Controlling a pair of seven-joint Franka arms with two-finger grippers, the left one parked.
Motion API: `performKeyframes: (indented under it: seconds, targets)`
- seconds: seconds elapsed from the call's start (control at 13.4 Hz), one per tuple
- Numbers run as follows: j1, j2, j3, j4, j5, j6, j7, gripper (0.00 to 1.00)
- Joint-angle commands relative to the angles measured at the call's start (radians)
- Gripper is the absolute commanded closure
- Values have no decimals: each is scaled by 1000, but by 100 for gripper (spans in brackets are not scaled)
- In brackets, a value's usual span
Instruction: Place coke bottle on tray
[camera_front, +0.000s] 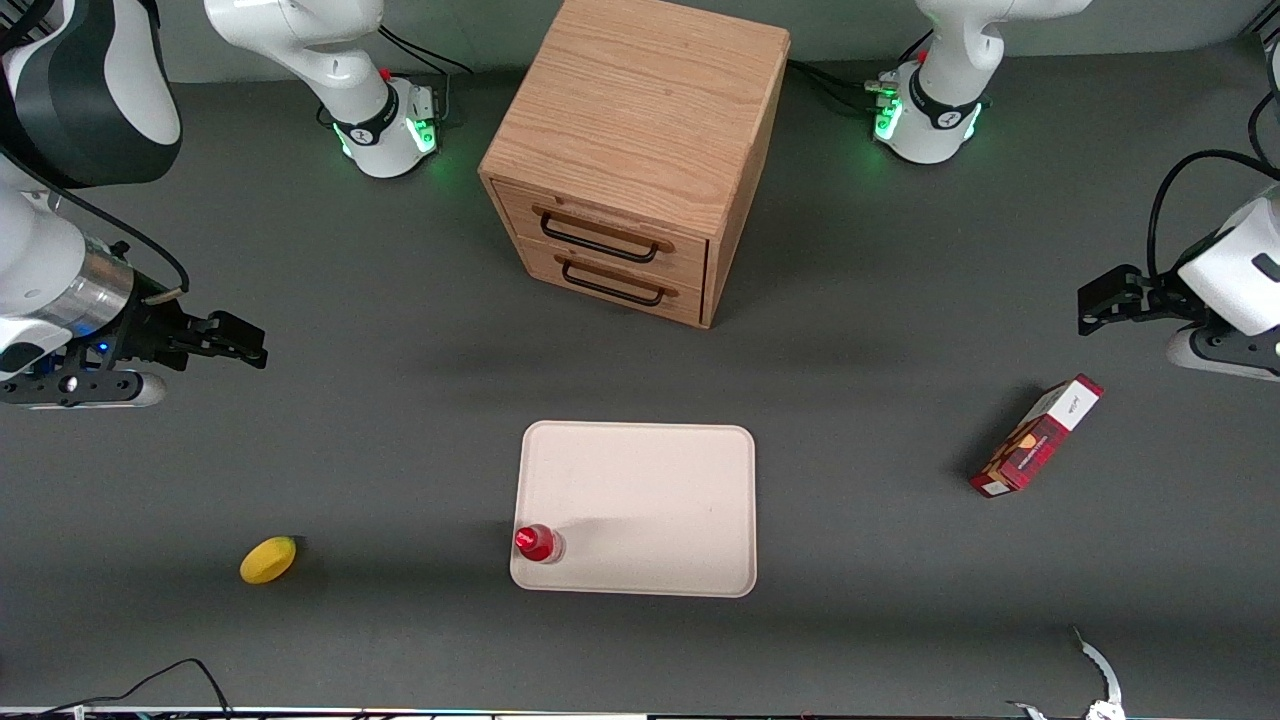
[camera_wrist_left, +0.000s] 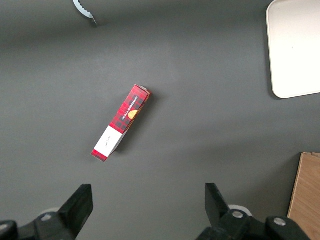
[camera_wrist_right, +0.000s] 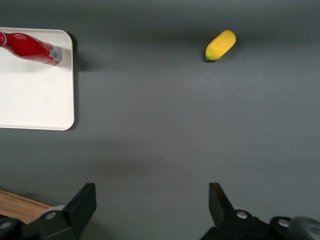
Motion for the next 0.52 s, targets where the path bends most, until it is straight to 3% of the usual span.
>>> performKeyframes:
  seconds: [0.0, 0.45]
  targets:
    - [-21, -26, 15, -15, 15, -10, -21, 0]
    - [-13, -77, 21, 69, 12, -117, -9, 0]
